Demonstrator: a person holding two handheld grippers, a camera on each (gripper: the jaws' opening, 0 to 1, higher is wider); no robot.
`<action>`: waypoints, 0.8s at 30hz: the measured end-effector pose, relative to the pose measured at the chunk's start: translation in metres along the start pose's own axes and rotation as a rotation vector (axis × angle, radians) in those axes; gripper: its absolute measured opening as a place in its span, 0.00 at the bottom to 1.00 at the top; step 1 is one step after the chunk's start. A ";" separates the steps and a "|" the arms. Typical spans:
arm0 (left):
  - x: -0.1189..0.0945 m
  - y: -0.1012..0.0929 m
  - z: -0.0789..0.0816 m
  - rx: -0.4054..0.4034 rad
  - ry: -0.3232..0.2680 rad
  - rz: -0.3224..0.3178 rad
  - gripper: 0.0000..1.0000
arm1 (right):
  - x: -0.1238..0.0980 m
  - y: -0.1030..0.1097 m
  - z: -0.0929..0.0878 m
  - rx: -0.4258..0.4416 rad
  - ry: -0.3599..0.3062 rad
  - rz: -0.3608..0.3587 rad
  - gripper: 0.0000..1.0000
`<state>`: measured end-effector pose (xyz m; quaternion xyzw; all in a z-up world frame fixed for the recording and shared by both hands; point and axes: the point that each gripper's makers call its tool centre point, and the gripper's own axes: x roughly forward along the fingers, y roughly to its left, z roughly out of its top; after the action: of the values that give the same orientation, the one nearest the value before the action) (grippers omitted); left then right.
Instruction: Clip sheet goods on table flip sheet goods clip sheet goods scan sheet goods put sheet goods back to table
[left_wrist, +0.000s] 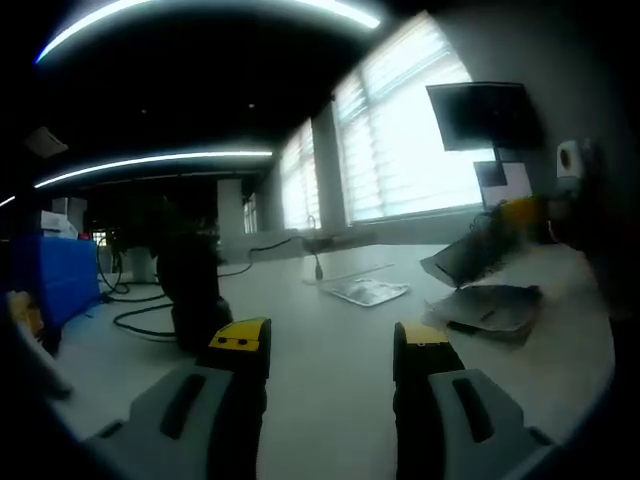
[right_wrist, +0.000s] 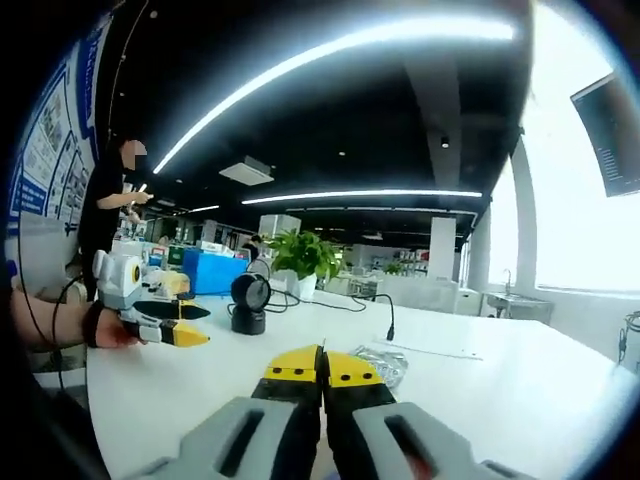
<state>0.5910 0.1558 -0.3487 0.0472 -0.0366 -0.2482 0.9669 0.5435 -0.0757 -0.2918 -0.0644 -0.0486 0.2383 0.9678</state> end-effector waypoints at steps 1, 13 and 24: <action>0.000 0.000 0.000 -0.002 -0.002 0.001 0.42 | 0.000 -0.001 0.000 0.004 -0.001 -0.004 0.00; 0.002 -0.002 -0.002 0.012 0.013 -0.006 0.42 | 0.005 -0.023 0.004 0.076 -0.002 -0.054 0.00; 0.001 -0.003 -0.002 0.015 0.009 -0.009 0.42 | 0.003 -0.031 0.010 0.074 -0.011 -0.079 0.00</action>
<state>0.5908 0.1530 -0.3506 0.0558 -0.0337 -0.2520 0.9655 0.5591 -0.1001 -0.2771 -0.0255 -0.0475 0.2021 0.9779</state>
